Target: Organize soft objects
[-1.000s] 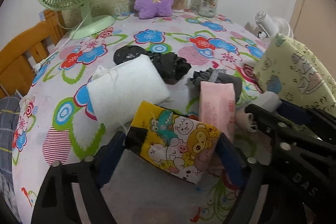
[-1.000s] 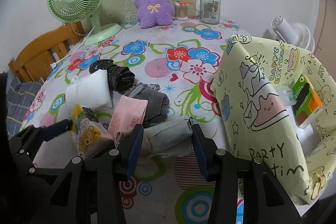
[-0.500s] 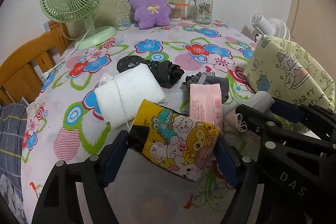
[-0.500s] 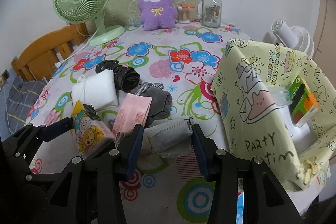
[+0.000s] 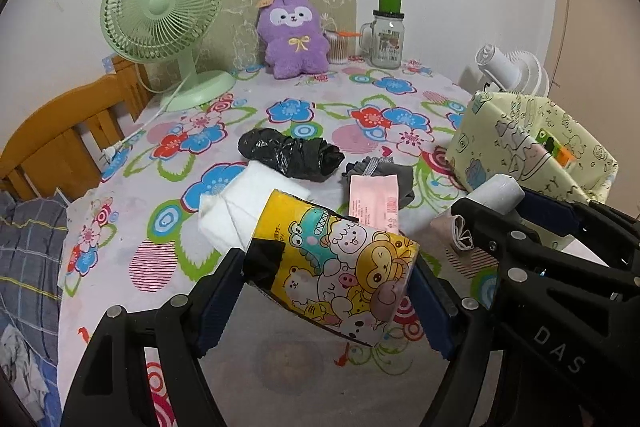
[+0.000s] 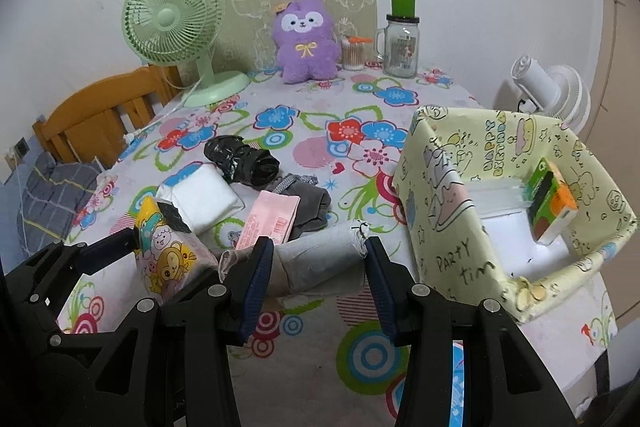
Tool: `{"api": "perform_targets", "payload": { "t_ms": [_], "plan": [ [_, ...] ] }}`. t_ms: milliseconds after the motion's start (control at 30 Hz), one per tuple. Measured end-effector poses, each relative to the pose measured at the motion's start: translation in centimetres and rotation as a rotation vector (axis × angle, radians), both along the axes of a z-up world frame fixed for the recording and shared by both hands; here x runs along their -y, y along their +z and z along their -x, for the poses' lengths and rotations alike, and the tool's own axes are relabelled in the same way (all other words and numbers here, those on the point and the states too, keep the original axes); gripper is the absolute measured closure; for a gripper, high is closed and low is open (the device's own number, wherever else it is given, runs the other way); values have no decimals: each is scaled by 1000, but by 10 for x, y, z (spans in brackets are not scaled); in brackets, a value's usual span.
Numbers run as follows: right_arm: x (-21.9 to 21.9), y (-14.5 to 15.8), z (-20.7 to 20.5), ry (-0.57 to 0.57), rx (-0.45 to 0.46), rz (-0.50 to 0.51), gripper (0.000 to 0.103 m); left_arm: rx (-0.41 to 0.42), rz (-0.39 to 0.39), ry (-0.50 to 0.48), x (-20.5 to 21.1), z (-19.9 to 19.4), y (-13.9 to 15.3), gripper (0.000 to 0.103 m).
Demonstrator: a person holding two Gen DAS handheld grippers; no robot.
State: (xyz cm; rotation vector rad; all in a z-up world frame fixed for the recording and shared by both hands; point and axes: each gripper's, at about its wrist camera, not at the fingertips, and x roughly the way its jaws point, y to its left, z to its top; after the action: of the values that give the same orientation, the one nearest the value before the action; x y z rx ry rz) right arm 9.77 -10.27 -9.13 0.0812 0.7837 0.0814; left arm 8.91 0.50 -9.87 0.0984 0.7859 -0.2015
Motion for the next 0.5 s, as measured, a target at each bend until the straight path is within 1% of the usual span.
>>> {"api": "perform_targets", "payload": {
  "t_ms": [500],
  "plan": [
    [5, 37, 23, 17, 70, -6, 53, 77, -2, 24, 4, 22, 37, 22]
  ]
}}
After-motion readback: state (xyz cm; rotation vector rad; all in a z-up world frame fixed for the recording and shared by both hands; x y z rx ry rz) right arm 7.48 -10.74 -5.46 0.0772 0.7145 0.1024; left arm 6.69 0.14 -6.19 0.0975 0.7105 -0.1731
